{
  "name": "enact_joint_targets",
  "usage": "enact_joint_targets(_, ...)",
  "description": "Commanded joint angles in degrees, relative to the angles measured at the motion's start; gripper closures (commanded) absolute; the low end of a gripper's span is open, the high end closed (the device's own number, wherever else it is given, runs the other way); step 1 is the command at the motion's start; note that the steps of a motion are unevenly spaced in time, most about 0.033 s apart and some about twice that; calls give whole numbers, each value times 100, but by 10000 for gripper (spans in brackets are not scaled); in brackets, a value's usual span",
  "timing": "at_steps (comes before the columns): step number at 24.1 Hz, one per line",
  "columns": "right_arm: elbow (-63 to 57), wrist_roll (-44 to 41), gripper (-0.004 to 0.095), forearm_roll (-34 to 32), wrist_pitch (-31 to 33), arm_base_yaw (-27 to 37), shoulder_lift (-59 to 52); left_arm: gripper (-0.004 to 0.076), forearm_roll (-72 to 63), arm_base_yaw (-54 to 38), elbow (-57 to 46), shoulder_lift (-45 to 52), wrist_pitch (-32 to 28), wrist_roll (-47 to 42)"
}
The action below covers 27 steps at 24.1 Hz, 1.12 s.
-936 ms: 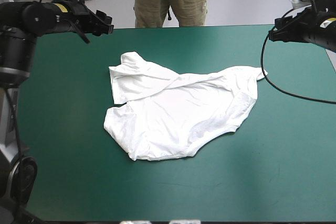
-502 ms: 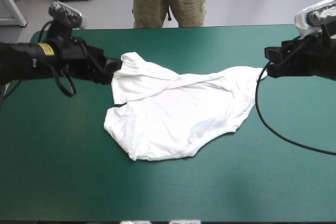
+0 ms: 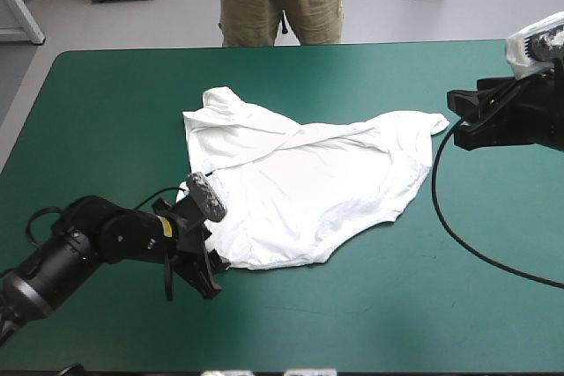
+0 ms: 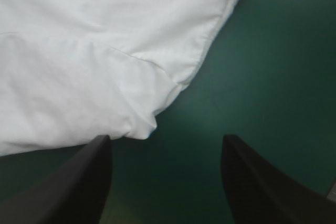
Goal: Fold the cloth
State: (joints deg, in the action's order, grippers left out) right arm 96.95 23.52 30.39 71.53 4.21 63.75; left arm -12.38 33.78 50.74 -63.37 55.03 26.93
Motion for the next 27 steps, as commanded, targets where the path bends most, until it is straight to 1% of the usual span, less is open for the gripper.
enact_joint_targets(1, 104, 6, 490, 156, -41, 22, 21, 284, 138, 304, -302, -135, -1012, -125)
enact_joint_targets(3, 104, 6, 490, 168, -34, 22, 77, 284, 257, 329, -428, -332, -1299, -257)
enact_joint_targets(4, 104, 6, 491, 169, -34, 22, 101, 284, 518, 329, -504, -638, -1381, -488)
enact_joint_targets(7, 104, 6, 492, 169, -45, 22, 141, 284, 650, 329, -516, -1059, -1381, -477)
enact_joint_targets(8, 104, 6, 492, 169, -47, 22, 153, 284, 704, 329, -516, -1224, -1455, -477)
enact_joint_targets(10, 104, 6, 492, 169, -59, 22, 184, 284, 703, 329, -516, -1716, -1793, -477)
enact_joint_targets(12, 104, 6, 492, 61, -48, 22, 207, 286, 662, 329, -516, -2027, -1794, -477)
enact_joint_targets(13, 104, 6, 495, -40, -28, 22, 207, 304, 662, 329, -516, -2108, -1685, -477)
enact_joint_targets(14, 104, -33, 504, -217, -35, 22, 220, 360, 651, 329, -516, -2157, -1561, -477)
enact_joint_targets(15, 94, -112, 517, -351, -13, 22, 232, 457, 637, 329, -516, -2157, -1439, -516)
enact_joint_targets(16, 62, -216, 535, -534, -13, 22, 245, 606, 637, 329, -516, -2157, -1356, -676)
enact_joint_targets(17, -4, -247, 543, -632, -27, 22, 256, 686, 637, 329, -516, -2146, -1343, -783)
enact_joint_targets(18, -110, -259, 556, -792, -83, 22, 253, 729, 637, 329, -516, -2146, -1343, -794)
enact_joint_targets(23, -990, -594, 551, -1348, -557, 22, 396, 733, 637, 329, -516, -2146, -1381, -1062)
enact_joint_targets(25, -1475, -665, 482, -1467, -803, 22, 597, 733, 611, 329, -516, -2146, -1357, -1065)
enact_joint_targets(26, -1749, -680, 408, -1483, -1010, 22, 779, 733, 611, 329, -516, -2146, -1345, -1065)
enact_joint_targets(27, -1878, -680, 372, -1483, -1131, 22, 890, 733, 611, 329, -516, -2146, -1345, -1065)
